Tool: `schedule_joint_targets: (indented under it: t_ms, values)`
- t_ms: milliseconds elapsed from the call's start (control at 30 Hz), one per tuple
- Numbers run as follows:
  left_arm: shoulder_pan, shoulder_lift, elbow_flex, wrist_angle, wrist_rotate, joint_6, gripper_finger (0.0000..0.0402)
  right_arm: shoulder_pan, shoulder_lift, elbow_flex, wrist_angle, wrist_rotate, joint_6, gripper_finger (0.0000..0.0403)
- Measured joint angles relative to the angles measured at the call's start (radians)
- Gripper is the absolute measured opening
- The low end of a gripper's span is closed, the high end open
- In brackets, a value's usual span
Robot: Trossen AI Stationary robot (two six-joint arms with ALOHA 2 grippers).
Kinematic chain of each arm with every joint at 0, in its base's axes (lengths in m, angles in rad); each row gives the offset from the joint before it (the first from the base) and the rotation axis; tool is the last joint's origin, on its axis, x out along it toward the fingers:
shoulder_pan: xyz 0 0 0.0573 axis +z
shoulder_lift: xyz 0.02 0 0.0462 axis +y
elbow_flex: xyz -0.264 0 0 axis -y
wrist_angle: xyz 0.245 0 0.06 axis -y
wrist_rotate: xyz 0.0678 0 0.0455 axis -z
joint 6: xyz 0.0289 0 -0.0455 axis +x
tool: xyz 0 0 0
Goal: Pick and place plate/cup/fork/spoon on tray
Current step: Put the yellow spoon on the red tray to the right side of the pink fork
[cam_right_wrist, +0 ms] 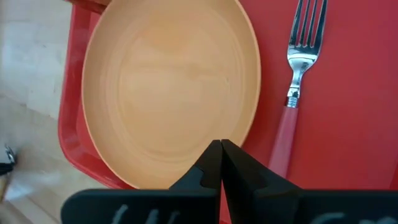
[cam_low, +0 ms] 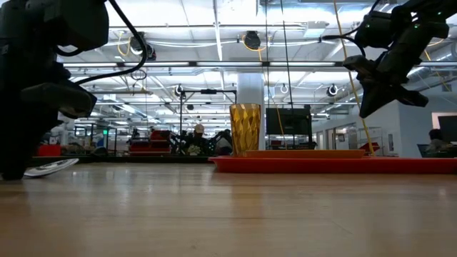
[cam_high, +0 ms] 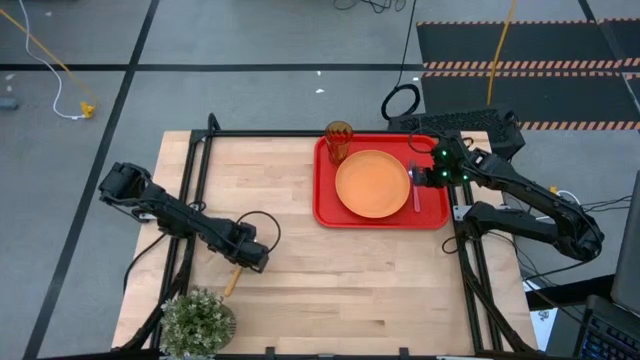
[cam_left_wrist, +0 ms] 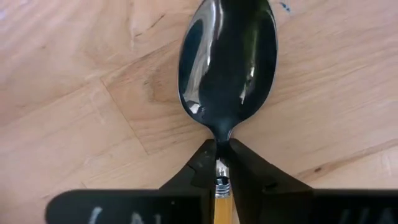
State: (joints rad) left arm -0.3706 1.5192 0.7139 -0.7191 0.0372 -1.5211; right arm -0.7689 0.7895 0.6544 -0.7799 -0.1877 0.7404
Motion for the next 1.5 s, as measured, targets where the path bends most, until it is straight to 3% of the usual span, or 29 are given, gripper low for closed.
schedule_joint_targets:
  t_ms: [167,367,700,1200,1333,1500]
  values:
    - [0.007,0.000,0.001,0.003,0.004,-0.003,0.0021,0.000,0.000,0.000,0.025,-0.004,0.031,0.0000]
    - [0.041,-0.011,0.016,0.015,-0.018,-0.001,0.0025,0.007,0.000,0.000,0.132,-0.080,0.088,0.0000]
    - [0.145,-0.092,0.080,0.034,-0.116,0.001,0.0026,0.113,0.000,0.000,0.525,-0.234,0.114,0.0000]
    - [0.321,-0.151,0.321,0.125,-0.249,0.192,0.0026,0.364,0.015,0.000,0.708,-0.220,0.142,0.0002]
    - [0.368,-0.153,0.384,0.222,-0.301,0.262,0.0026,0.449,0.044,0.000,0.733,-0.137,0.159,0.0028]
    - [0.419,-0.152,0.426,0.326,-0.351,0.382,0.0026,0.535,0.127,0.000,0.907,-0.073,0.168,0.0089]
